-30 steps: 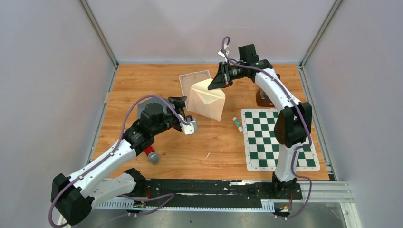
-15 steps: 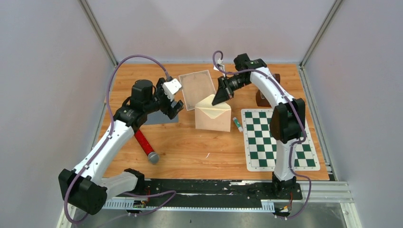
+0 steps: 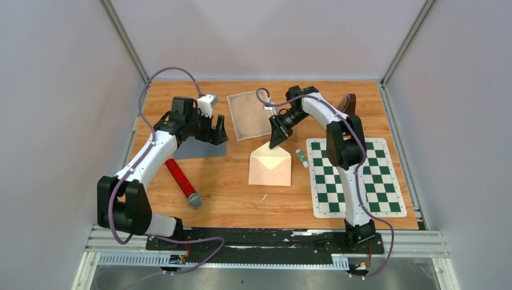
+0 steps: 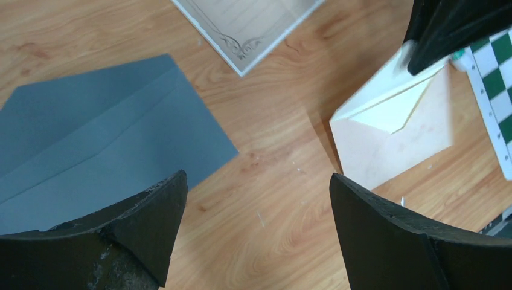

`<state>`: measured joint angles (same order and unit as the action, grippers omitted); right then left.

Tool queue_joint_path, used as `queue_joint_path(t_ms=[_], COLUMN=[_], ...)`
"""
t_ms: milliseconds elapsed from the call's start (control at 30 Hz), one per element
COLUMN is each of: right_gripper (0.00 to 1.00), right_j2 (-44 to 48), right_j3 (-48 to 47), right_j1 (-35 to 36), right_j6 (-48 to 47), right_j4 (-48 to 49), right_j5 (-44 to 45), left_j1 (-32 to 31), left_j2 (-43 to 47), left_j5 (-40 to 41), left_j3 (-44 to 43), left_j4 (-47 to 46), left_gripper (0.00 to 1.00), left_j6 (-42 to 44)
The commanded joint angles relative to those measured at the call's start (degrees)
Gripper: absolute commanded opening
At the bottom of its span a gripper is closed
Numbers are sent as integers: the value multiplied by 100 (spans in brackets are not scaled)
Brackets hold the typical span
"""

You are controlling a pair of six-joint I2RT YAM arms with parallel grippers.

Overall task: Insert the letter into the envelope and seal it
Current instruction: Place the envelope at the center of the board.

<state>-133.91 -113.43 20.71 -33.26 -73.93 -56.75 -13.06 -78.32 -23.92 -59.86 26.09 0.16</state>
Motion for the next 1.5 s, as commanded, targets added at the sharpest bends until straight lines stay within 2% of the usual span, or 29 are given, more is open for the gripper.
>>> queue_joint_path(t_ms=[0,167,333,367,467,600,667,700,767,800,833,867,900,1100,1267,1467], right_gripper=[26,50,95,99,100,99,93,86,61,43,31,21,15,0,0,0], right_j2=[-90,-89,359,286,-134,-547,-717,-808,-1020,-1158,-1273,-1358,-1430,-2000,-2115,-2212], right_j3=[-567,-1415,-804,-849,-1264,-1831,-2015,-2081,-2315,-2483,-2596,-2649,-2665,-3059,-2931,-2757], right_j1=[-97,-374,-727,-792,-921,-915,-919,-914,-785,-698,-619,-548,-474,-152,7,184], right_j6=[463,994,2579,2934,3725,4140,4548,4825,5076,5126,5324,5503,5653,6432,6698,6850], right_j4=[1160,1581,3120,3232,3145,3307,3764,4079,4438,4553,4675,4832,4969,5304,5684,5601], right_j5=[702,1183,1746,1743,1463,1152,770,647,727,772,848,956,1134,2346,2727,3063], left_j1=[244,275,323,372,460,603,654,679,712,724,747,754,777,845,880,891], left_j2=[-411,-1181,-2625,-2973,-3532,-4153,-4386,-4528,-4708,-4766,-4862,-4909,-4997,-5365,-5863,-6262], left_j5=[-185,-168,-54,-39,123,-42,-148,-222,-283,-295,-319,-339,-371,-263,-63,-2], left_j3=[-632,-1256,-2298,-2600,-3087,-3535,-3646,-3691,-3831,-3911,-3955,-4032,-4081,-4570,-5141,-5427], left_j4=[-141,-552,-752,-804,-891,-1273,-1536,-1644,-1740,-1770,-1823,-1847,-1886,-1957,-2028,-2382], left_gripper=[94,94,95,95,95,96,96,96,96,96,96,96,96,97,99,99], left_j6=[-560,-1073,-2078,-2220,-2732,-3211,-3357,-3383,-3428,-3453,-3462,-3468,-3461,-3317,-3294,-3566])
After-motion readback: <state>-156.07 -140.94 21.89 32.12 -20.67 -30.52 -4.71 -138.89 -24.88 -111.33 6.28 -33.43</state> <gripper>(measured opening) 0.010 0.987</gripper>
